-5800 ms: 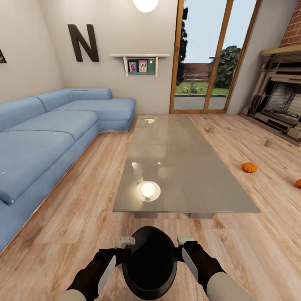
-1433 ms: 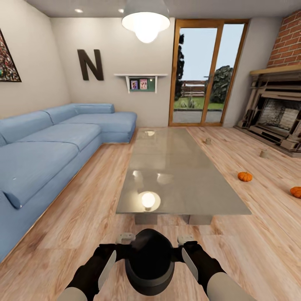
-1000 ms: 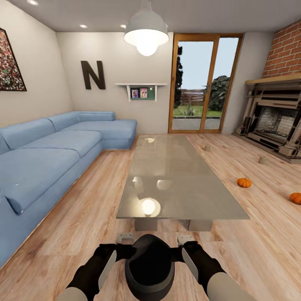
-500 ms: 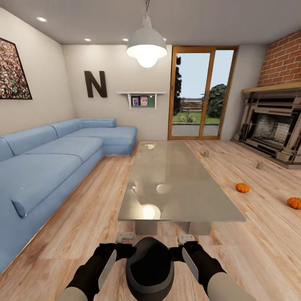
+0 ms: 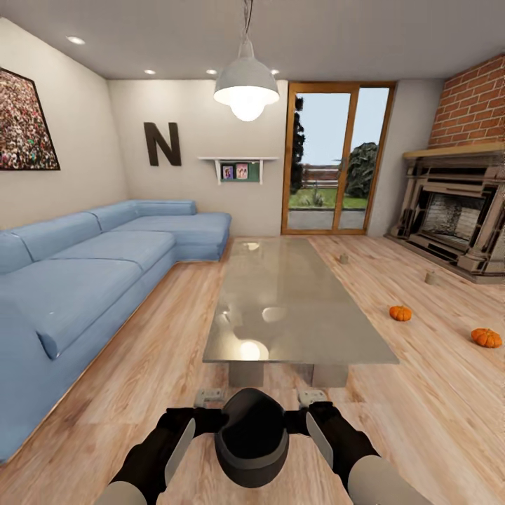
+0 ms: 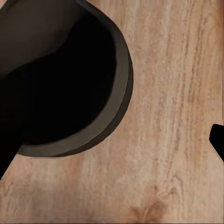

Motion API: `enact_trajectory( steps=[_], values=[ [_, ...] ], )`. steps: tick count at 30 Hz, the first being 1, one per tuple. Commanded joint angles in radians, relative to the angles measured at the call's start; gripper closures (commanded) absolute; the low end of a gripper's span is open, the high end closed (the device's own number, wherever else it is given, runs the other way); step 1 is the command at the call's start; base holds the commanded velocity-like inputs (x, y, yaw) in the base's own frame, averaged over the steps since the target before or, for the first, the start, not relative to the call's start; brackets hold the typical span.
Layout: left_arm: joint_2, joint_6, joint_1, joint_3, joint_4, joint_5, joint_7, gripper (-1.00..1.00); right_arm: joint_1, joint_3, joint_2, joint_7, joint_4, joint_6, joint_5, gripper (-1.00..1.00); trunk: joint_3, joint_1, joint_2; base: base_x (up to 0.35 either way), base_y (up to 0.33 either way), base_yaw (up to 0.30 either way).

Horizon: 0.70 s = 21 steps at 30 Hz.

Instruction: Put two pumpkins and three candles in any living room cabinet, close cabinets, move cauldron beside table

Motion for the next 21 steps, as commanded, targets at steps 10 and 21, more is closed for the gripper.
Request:
enact_trajectory(
  steps=[10,21],
  values=[
    [0.002,0.005,0.000,-0.001,-0.001,0.010,0.004,-1.00,0.000,0.006,-0.004,-0.003,-0.013,0.000,-0.010,-1.00,0.030,-0.039,0.070,-0.331,0.000,-0.001],
    [0.001,0.005,0.000,-0.001,-0.001,0.010,0.004,-1.00,0.000,0.006,-0.005,0.001,-0.014,0.000,-0.010,-1.00,0.056,-0.058,0.105,-0.331,0.000,-0.163]
  ],
)
